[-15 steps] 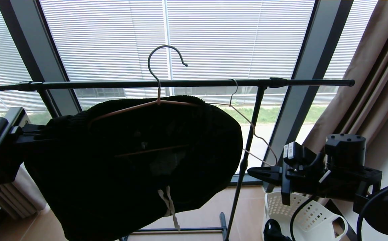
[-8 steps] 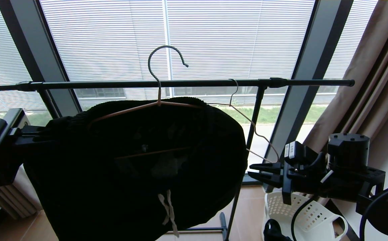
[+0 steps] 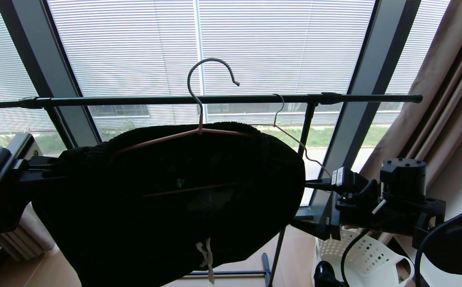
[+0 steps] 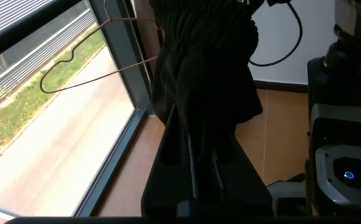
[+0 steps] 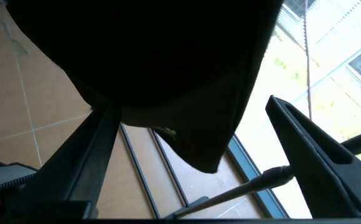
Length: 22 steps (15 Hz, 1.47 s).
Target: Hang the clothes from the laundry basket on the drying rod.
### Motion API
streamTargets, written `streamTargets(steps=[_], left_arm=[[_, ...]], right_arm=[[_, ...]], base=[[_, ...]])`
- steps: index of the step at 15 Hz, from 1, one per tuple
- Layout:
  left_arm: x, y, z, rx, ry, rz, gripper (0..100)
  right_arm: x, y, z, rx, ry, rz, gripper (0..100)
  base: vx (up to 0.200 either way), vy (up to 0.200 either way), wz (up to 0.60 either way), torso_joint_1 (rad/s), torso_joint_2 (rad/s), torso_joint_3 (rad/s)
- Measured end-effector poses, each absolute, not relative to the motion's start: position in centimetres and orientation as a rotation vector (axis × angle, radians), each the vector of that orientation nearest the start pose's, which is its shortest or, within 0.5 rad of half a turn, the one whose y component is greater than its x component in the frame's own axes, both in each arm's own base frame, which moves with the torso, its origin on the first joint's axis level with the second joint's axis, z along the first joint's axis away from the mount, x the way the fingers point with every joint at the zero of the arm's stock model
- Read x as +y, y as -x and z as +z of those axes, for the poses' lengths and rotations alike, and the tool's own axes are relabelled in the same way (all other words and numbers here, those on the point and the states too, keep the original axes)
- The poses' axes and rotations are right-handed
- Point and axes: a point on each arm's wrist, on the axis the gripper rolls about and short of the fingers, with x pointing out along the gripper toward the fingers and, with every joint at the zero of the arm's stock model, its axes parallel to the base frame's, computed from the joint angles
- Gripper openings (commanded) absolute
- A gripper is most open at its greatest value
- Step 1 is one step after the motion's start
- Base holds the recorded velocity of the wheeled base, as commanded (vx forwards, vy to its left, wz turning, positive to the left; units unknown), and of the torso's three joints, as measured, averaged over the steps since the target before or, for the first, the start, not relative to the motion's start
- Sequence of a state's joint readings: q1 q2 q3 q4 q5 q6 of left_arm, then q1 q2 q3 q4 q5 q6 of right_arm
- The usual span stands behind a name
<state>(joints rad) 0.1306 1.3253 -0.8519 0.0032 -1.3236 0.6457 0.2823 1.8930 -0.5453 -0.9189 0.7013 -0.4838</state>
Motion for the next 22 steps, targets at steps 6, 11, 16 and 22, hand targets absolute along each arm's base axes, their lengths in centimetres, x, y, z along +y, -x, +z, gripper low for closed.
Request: streamTargets(steps=[6,11,16,22], left_arm=[[-0.9,-19.4,23.4,0.001,-0.207,-1.291,0],[-0.3,-20.0,24.0,-0.012,-0.217,-1.263,0],[0.5,-20.2,24.2,-0.015,-0.216,-1.216,0],[0.7,-20.4,23.8,0.000,-0.204,-1.209,0]], right_arm=[[10.5,-28.6,7.6,0.187,0.307,1.064,0],[10.1,-28.7,7.4,0.194,0.301,1.048,0],[9.4,-29.0,7.8,0.191,0.297,1.017,0],[9.4,-28.4,7.9,0.189,0.305,1.023,100]], base=[[0.000,0.000,0.00,0.000,0.00,0.000],[0.000,0.000,0.00,0.000,0.00,0.000],[0.000,0.000,0.00,0.000,0.00,0.000],[0.000,0.000,0.00,0.000,0.00,0.000]])
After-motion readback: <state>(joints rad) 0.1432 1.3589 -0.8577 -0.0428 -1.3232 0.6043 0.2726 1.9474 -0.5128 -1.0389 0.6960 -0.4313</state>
